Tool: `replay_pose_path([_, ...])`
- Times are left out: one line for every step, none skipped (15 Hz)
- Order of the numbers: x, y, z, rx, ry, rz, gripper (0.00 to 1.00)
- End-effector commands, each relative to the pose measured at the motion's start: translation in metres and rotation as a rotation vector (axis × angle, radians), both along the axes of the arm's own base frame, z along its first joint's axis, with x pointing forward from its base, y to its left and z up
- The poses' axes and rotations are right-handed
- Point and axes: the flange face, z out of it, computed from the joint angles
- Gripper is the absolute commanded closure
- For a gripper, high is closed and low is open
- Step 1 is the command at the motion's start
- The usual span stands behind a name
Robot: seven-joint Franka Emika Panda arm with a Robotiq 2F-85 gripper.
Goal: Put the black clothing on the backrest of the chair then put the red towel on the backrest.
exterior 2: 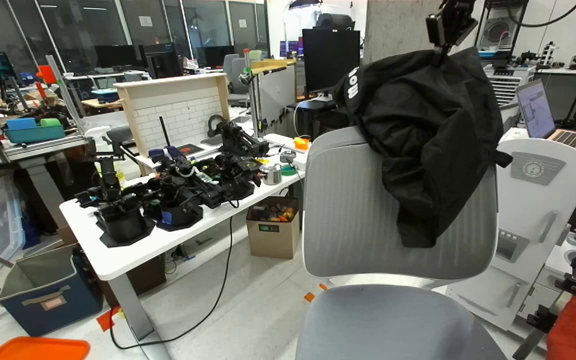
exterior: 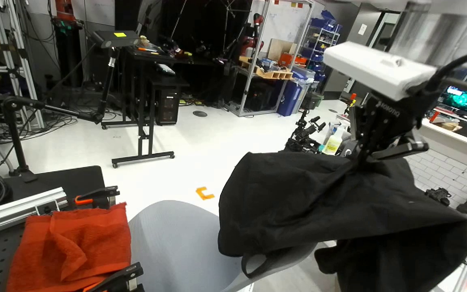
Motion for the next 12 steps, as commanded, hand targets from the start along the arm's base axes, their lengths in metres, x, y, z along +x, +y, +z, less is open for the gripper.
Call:
replay_pose_path([0.032, 0.026, -0.019, 0.035, 0.018, 0.049, 0.99])
replay_pose_path([0.038, 0.033, -0.024, 0.037, 0.023, 0.061, 0.99])
replay_pose_path([0.044, 0.039, -0.029, 0.04, 0.026, 0.072, 0.99])
replay_pose_path([0.049, 0.042, -0.032, 0.044, 0.027, 0.082, 0.99])
replay_pose_path([0.054, 0.045, -0.033, 0.046, 0.029, 0.091, 0.99])
replay_pose_path([0.056, 0.047, -0.035, 0.05, 0.035, 0.095, 0.99])
replay_pose_path([0.06, 0.049, -0.04, 0.052, 0.043, 0.103, 0.99])
replay_pose_path([0.063, 0.052, -0.046, 0.055, 0.052, 0.109, 0.99])
replay_pose_path([0.066, 0.053, -0.054, 0.062, 0.063, 0.115, 0.99])
replay_pose_path([0.068, 0.052, -0.062, 0.071, 0.073, 0.121, 0.99])
replay_pose_path([0.07, 0.051, -0.071, 0.079, 0.084, 0.124, 0.99])
replay_pose_path([0.071, 0.049, -0.08, 0.087, 0.096, 0.124, 0.99])
